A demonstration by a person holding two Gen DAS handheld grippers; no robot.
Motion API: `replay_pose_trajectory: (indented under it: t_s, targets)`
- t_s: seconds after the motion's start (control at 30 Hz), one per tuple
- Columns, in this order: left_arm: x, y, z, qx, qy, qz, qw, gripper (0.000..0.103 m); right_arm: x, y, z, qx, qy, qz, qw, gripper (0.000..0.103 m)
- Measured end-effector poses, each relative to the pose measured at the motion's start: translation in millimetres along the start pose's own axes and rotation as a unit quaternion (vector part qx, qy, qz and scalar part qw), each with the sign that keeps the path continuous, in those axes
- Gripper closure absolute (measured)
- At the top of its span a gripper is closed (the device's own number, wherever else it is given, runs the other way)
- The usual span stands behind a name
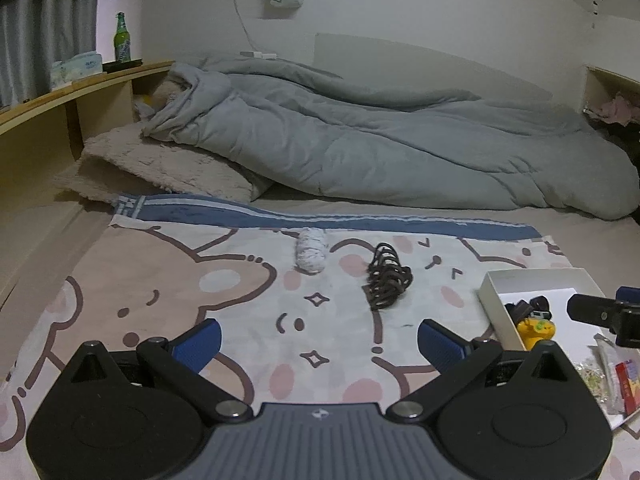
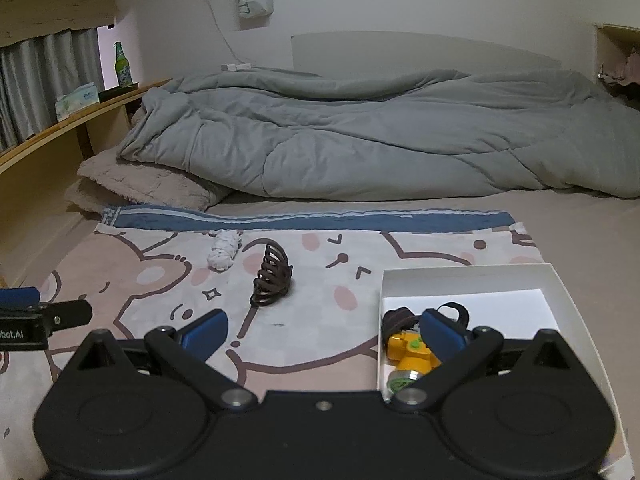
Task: Organize objects
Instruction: 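Withdraw both grippers from the tray toward the claw clip and scrunchie, then grasp the brown claw clip with the right gripper while the left grasps the white scrunchie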
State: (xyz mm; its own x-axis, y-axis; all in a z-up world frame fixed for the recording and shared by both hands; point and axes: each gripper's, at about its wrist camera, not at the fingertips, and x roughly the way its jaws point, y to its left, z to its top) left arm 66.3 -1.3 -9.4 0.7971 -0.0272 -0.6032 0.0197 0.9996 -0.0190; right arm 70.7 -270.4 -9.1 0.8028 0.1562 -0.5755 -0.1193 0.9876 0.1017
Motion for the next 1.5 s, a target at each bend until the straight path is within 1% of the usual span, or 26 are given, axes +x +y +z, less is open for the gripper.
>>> replay_pose_trajectory:
  t_s: [0.07,0.17,0.33,0.47,0.53,0.6,0.7,0.73,0.8,0.83,0.9,0.93,1.1,1.23,1.37,1.5]
  targets:
    - [0.1,1.0,-1.5,0.003,-0.011,0.006,0.9999,0.000,3.3,0.6,-0.8,0.004,-0.004,-0.004,1.000,0.000]
    - [3.9,-0.6,-1.8,0.017,-0.017,0.009,0.9997,0.000,8.1,-0.6,-1.1,0.019,-0.010,-0.004,1.000,0.000]
    - [15.3,-1.4,-0.5,0.015,-0.022,-0.017,0.9995,0.000,19.9,-3.3,1.8,0.063,-0.020,-0.004,0.998,0.000]
    - [27.6,-2.3,3.6,0.017,-0.028,-0.026,0.9991,0.000,38.0,-5.2,5.9,0.084,-0.011,-0.006,0.996,0.000]
    - [39.4,-1.0,8.3,0.021,-0.028,-0.022,0.9991,0.001,50.1,-7.9,7.6,0.092,-0.003,0.003,0.996,0.000]
    - [52.9,1.5,14.4,0.019,-0.023,-0.007,0.9995,0.001,61.5,-9.6,10.0,0.096,0.000,0.002,0.995,0.002]
    - [70.5,8.4,25.0,0.015,-0.026,0.005,0.9995,0.004,79.8,-12.8,16.7,0.095,0.001,0.000,0.996,0.010]
    - [76.7,10.2,28.2,0.014,-0.027,0.009,0.9995,0.008,87.6,-13.8,18.5,0.092,0.001,0.002,0.996,0.012]
    - [91.9,12.1,35.7,0.011,-0.025,0.014,0.9995,0.010,101.7,-15.0,20.9,0.090,0.004,0.004,0.996,0.023]
    - [98.7,12.9,37.9,0.008,-0.025,0.014,0.9996,0.011,110.5,-15.1,22.4,0.087,0.006,0.004,0.996,0.026]
    - [114.1,14.0,42.2,0.001,-0.023,0.012,0.9997,0.013,126.5,-14.4,25.7,0.081,0.010,0.003,0.997,0.038]
    - [121.2,13.9,43.3,-0.003,-0.021,0.010,0.9997,0.013,133.2,-14.1,27.0,0.079,0.011,0.004,0.997,0.041]
    - [159.5,12.6,46.5,-0.003,-0.009,0.005,0.9999,0.016,170.3,-12.9,30.5,0.096,0.022,0.009,0.995,0.067]
    - [187.2,15.7,50.7,-0.005,-0.003,0.011,0.9999,0.020,201.8,-10.3,27.9,0.106,0.032,0.024,0.994,0.069]
    - [210.5,23.6,54.8,-0.021,0.001,0.002,0.9998,0.028,234.8,-4.1,19.8,0.093,0.050,0.004,0.994,0.071]
    - [229.7,30.9,56.7,-0.041,0.008,-0.011,0.9991,0.030,256.7,-5.5,12.9,0.100,0.051,-0.010,0.994,0.072]
